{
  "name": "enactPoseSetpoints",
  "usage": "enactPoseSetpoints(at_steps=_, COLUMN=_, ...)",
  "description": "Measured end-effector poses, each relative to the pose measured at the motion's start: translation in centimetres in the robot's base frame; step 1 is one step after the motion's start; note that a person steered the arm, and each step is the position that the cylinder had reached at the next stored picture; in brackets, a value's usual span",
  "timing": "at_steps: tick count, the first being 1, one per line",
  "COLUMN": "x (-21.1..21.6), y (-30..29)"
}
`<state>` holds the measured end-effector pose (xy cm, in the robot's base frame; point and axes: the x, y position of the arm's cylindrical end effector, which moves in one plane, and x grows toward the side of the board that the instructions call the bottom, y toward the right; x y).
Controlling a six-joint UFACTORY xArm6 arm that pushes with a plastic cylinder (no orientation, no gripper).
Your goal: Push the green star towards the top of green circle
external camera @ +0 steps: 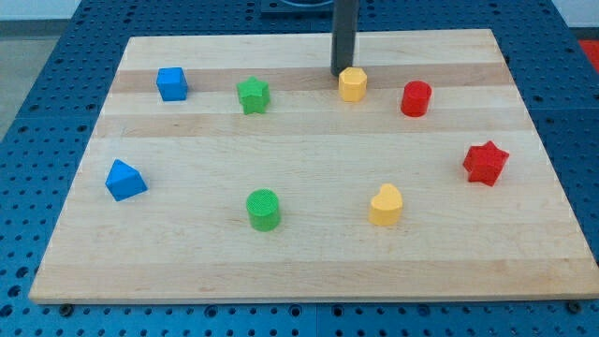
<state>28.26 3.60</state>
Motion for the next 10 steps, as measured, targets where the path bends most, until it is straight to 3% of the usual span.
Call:
enactPoseSetpoints(at_steps=1, x=-0.1, y=-2.7)
enactPoseSetpoints(at_steps=2, x=0.2, y=-9.3)
enactPoseSetpoints(at_steps=6, x=0.1, y=-12.4)
enactPoseSetpoints(at_steps=7, x=2.9, y=-12.7)
enactPoseSetpoints(at_steps=10, x=5.2, y=-12.2)
